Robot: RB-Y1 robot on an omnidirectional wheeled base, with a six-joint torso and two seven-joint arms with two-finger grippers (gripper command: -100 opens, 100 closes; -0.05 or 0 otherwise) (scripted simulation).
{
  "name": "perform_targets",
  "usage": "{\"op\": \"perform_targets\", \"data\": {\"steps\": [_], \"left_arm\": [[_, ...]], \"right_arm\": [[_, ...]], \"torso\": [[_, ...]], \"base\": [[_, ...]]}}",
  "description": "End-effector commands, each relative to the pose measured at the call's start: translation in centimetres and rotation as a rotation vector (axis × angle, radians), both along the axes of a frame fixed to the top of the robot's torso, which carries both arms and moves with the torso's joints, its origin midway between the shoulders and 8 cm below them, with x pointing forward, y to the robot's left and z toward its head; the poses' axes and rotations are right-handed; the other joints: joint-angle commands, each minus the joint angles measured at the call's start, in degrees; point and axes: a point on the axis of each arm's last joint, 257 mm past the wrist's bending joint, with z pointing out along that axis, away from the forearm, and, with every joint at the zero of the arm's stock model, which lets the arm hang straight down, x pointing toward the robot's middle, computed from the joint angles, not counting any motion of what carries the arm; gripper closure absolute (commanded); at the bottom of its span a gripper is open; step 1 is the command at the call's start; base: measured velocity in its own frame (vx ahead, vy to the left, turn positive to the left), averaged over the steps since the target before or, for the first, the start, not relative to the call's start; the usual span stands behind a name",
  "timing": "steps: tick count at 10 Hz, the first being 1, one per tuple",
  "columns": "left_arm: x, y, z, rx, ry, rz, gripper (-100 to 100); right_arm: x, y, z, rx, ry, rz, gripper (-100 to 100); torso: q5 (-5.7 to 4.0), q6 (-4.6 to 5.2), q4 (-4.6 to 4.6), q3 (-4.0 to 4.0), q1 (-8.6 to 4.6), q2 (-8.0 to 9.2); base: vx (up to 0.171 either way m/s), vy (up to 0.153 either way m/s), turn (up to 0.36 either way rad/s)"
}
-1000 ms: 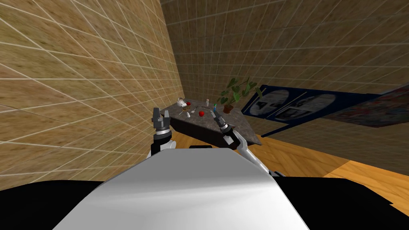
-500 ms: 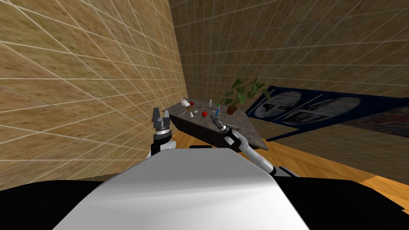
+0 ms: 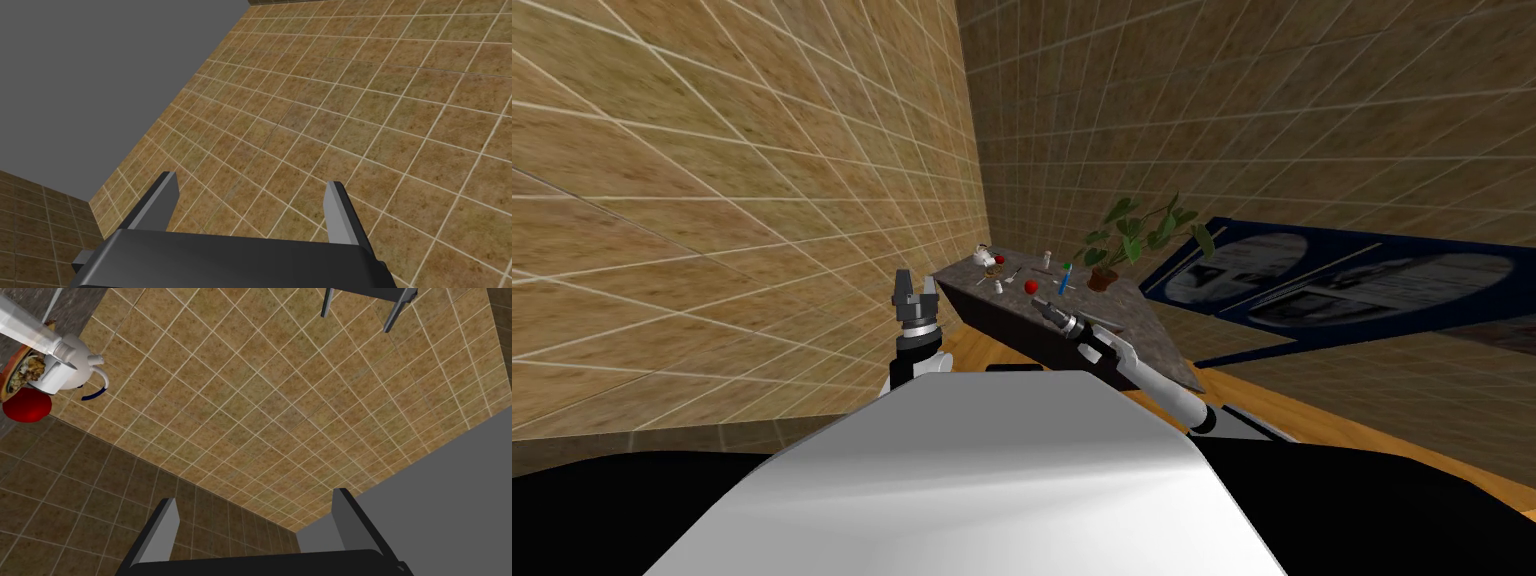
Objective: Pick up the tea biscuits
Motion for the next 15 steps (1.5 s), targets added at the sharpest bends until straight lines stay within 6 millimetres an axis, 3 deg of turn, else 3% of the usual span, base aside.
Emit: {"op": "perform_targets", "data": {"steps": [1,2,4,5,6,11,13,14,15], "left_arm": [[0.0,0.0,0.0,0.000,0.000,0.000,0],[0.0,0.0,0.0,0.000,0.000,0.000,0],[0.0,0.0,0.0,0.000,0.000,0.000,0],[0.0,0.0,0.0,0.000,0.000,0.000,0],[0.0,0.0,0.0,0.000,0.000,0.000,0],[0.0,0.0,0.0,0.000,0.000,0.000,0],[0.0,0.0,0.0,0.000,0.000,0.000,0],[0.0,0.0,0.0,0.000,0.000,0.000,0],[0.0,0.0,0.0,0.000,0.000,0.000,0]], "right_arm": [[-0.3,-0.6,-1.5,-0.058,0.004,0.013,-100],[-0.7,-0.5,-3.3,-0.118,0.005,0.034,-100],[-0.9,-1.1,-4.0,-0.155,0.013,0.039,-100],[-1.5,-1.4,-6.1,-0.222,0.019,0.062,-100],[-1.5,-2.0,-6.5,-0.250,0.022,0.063,-100],[-3.3,-6.0,-12.8,-0.499,0.040,0.119,-100],[-3.7,-7.1,-13.6,-0.534,0.056,0.125,-100],[-4.4,-8.7,-15.4,-0.604,0.065,0.142,-100],[-4.6,-9.5,-15.6,-0.629,0.071,0.142,-100]], "torso": [[0.00,0.00,0.00,0.00,0.00,0.00],[0.00,0.06,0.00,0.00,-0.02,0.01],[0.01,0.06,0.00,-0.01,0.02,-0.01],[0.00,0.07,0.01,0.02,-0.03,0.03],[0.00,0.02,0.00,0.01,0.01,0.02],[0.00,0.07,0.00,-0.01,0.00,0.00],[0.00,0.07,0.00,0.00,0.01,0.00],[-0.01,0.10,0.01,0.03,-0.04,0.05],[0.00,0.04,0.01,0.02,-0.01,0.03]], "base": [[0.017,0.024,0.121],[0.023,0.041,0.194],[0.017,0.025,0.028],[0.012,0.032,0.186],[0.019,0.026,0.128],[0.025,0.032,0.155],[0.018,0.019,0.040],[0.018,0.026,0.193],[0.019,0.019,0.114]]}}
